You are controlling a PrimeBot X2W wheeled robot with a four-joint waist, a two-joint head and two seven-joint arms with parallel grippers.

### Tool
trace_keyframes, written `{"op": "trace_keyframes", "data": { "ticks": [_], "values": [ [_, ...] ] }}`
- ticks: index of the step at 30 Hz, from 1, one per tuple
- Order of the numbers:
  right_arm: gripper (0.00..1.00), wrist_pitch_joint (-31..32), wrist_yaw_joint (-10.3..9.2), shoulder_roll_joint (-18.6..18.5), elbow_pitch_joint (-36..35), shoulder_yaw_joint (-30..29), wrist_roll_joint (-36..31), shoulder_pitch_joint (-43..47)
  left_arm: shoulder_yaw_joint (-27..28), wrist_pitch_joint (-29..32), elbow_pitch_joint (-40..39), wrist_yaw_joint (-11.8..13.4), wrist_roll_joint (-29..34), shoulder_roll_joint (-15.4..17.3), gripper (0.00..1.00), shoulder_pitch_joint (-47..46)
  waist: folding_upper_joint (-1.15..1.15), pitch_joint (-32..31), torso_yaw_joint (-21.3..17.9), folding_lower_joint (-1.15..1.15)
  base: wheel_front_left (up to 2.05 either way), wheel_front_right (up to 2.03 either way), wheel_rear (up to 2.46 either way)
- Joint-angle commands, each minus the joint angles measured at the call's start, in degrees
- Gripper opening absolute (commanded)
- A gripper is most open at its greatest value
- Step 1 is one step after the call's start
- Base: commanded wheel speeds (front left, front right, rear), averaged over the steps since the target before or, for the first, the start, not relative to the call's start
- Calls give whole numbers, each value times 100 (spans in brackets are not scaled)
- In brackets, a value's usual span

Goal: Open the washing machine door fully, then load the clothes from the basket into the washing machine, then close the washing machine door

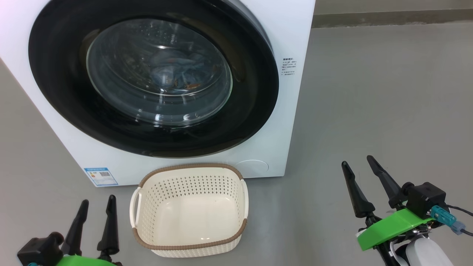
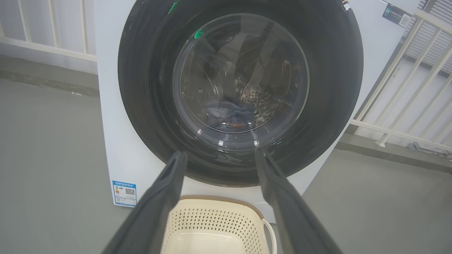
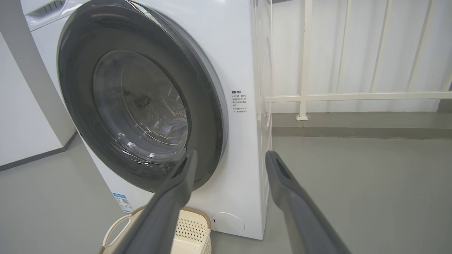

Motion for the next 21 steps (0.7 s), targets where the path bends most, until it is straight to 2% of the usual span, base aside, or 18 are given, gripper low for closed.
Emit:
{"op": "trace_keyframes", "data": {
  "ticks": [1,17,18,21],
  "values": [
    [100,-26,-32,-2,-167,92,-59,9,207,-37,-146,-10,5,120,100,-111,0,0,0,0,0,0,0],
    [100,-26,-32,16,-171,50,-63,26,224,-29,-138,9,-45,128,100,-110,0,16,-33,0,0,0,0],
    [0,0,1,20,-2,-36,1,4,9,1,23,1,-33,-8,0,0,0,15,-33,0,0,0,0],
    [0,5,2,77,201,1,7,124,-35,10,213,1,-37,-132,0,74,0,15,-34,0,0,0,0]
  ]
}}
